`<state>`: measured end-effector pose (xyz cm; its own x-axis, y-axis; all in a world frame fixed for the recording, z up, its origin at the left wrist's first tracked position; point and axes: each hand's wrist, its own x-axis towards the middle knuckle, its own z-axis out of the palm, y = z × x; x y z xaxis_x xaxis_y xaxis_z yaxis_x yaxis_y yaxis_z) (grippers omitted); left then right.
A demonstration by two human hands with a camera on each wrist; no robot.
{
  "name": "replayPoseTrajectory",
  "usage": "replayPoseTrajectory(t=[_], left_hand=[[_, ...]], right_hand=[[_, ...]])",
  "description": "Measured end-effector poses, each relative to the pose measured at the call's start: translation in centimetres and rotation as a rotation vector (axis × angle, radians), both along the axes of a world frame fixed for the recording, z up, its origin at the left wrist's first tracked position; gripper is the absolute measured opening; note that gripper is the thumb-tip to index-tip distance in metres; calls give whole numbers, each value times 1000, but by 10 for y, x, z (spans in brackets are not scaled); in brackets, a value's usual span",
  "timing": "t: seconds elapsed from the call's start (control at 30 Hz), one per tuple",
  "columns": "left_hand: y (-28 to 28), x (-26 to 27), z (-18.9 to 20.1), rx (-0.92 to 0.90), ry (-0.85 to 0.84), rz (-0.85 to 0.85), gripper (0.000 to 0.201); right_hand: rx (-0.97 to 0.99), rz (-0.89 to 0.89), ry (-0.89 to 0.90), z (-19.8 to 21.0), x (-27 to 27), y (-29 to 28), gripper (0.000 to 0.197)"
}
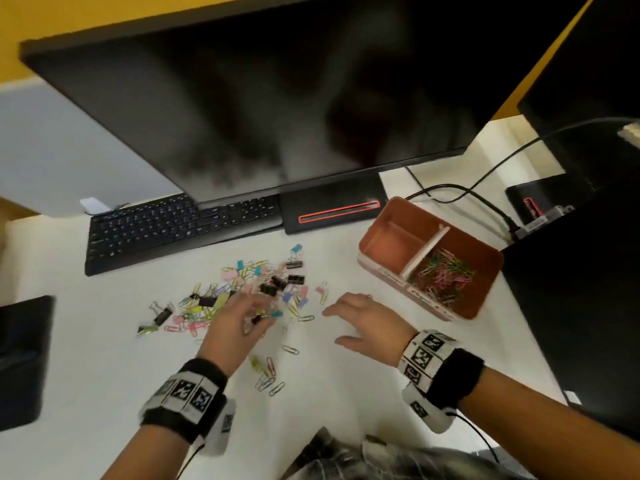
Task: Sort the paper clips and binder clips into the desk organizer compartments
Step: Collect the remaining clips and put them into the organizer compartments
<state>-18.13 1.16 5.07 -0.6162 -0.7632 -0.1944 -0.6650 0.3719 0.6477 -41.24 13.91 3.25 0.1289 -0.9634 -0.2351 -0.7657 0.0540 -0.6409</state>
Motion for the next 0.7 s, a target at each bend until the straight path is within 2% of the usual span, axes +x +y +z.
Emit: replayPoseTrajectory(t=[0.07, 0.17, 0.3, 0.37, 0.5, 0.6, 0.7], left_hand=[[8, 39, -15, 5, -69, 39, 34], [29, 73, -36, 39, -136, 38, 48], [53, 75, -55, 96, -156, -11, 65], [57, 70, -63, 89, -166, -21, 67], [48, 67, -75, 73, -100, -9, 47], [35, 65, -75, 90, -73, -11, 28], [22, 60, -72, 115, -75, -41, 17]], right_hand=[[115, 66, 58, -13, 16, -11, 56], [200, 45, 83, -26, 35, -24, 65], [249, -45, 64, -35, 57, -37, 72], [262, -43, 34, -38, 70, -42, 73], [257, 1, 45, -42, 91, -48, 66], [232, -33, 26, -41, 98, -52, 50], [187, -50, 65, -38, 102, -55, 30]])
